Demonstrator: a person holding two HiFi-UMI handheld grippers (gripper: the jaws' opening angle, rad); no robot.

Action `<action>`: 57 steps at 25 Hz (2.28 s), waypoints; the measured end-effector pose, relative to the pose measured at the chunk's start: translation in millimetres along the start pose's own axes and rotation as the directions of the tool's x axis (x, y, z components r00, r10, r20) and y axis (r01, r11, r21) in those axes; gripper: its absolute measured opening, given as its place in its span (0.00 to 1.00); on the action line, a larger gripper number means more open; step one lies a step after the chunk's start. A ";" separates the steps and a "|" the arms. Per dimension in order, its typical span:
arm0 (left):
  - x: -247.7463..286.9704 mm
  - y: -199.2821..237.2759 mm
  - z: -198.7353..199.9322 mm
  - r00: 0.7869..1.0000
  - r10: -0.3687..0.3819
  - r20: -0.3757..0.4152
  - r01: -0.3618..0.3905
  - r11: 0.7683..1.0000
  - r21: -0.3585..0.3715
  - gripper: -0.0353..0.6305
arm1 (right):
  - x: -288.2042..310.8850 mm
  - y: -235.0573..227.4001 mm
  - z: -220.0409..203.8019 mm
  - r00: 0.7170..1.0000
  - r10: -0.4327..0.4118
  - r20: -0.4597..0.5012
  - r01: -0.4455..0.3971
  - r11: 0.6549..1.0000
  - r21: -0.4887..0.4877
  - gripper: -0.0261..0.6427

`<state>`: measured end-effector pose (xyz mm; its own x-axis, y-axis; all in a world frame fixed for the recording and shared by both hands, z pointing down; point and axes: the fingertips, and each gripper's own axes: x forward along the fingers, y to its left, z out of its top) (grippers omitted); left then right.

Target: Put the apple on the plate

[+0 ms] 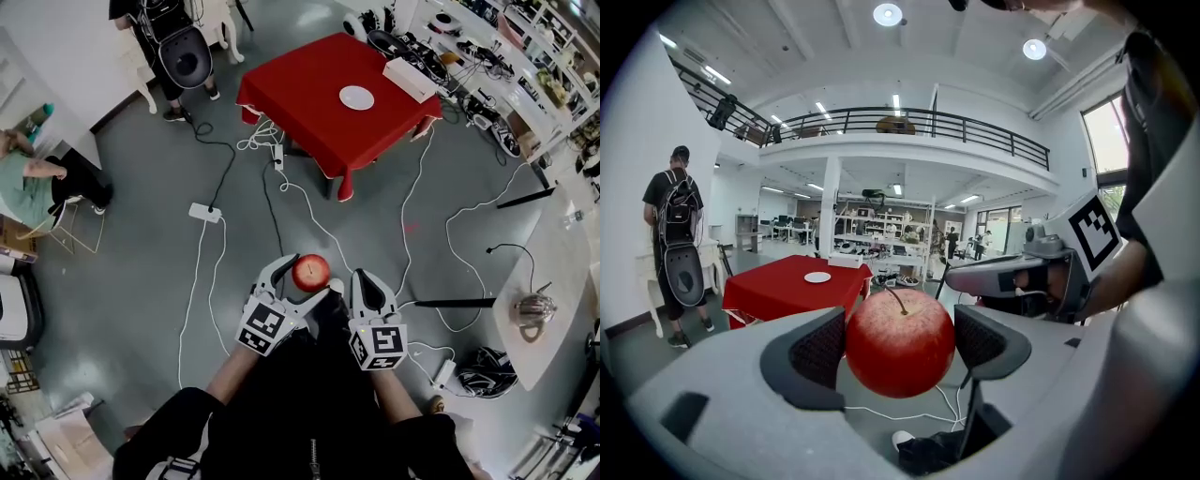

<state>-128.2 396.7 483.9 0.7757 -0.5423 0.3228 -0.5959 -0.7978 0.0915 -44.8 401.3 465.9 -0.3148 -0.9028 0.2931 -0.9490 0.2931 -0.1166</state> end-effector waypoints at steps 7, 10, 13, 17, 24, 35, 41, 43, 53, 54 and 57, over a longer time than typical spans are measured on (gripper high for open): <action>-2.8 0.7 0.9 1.000 0.001 0.000 -0.001 1.000 0.004 0.61 | -0.2 10.8 2.9 1.000 0.014 0.005 -0.013 0.998 -0.058 0.06; -2.3 -1.3 0.4 1.000 0.002 -0.005 -0.002 1.000 0.003 0.61 | -1.0 12.6 3.7 1.000 0.023 0.004 -0.022 0.998 -0.055 0.06; -2.1 0.7 0.0 1.000 -0.001 -0.009 0.001 1.000 -0.001 0.61 | 1.1 13.6 4.1 1.000 0.024 -0.001 -0.024 0.998 -0.053 0.06; -3.6 3.3 -3.3 1.000 -0.002 -0.013 0.002 1.000 -0.001 0.61 | 3.2 16.2 2.2 1.000 0.025 -0.003 -0.025 0.998 -0.052 0.06; -3.3 7.0 -3.6 1.000 0.001 -0.017 -0.001 1.000 -0.003 0.61 | 7.0 17.2 4.3 1.000 0.029 -0.005 -0.029 0.999 -0.041 0.06; 11.9 13.9 -6.6 0.999 -0.002 -0.035 0.002 1.000 -0.009 0.61 | 19.0 5.9 0.6 0.999 0.034 -0.016 -0.034 0.999 -0.029 0.06; 32.4 22.9 -4.3 0.999 -0.011 -0.046 0.010 1.000 -0.016 0.61 | 35.8 -9.4 1.5 0.999 0.038 -0.026 -0.039 0.999 -0.017 0.06; 42.6 28.7 -2.1 0.999 -0.013 -0.049 0.012 1.000 -0.017 0.61 | 44.1 -17.4 2.0 0.999 0.038 -0.032 -0.039 0.999 -0.013 0.06; 108.6 70.6 29.4 0.997 -0.001 -0.076 -0.001 1.000 -0.022 0.61 | 101.2 -73.5 29.8 0.997 0.056 -0.054 -0.056 0.998 0.004 0.06; 114.9 75.8 34.2 0.997 0.004 -0.078 -0.006 1.000 -0.022 0.61 | 107.3 -79.1 34.6 0.997 0.061 -0.056 -0.060 0.998 0.004 0.06; 136.9 89.3 48.0 0.996 0.020 -0.084 -0.022 1.000 -0.019 0.61 | 123.6 -99.4 47.9 0.995 0.075 -0.060 -0.075 0.997 -0.003 0.06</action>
<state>-65.2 238.6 491.1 0.7434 -0.5342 0.4025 -0.6164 -0.7808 0.1021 11.6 245.5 468.2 -0.3859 -0.8576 0.3402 -0.9225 0.3614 -0.1354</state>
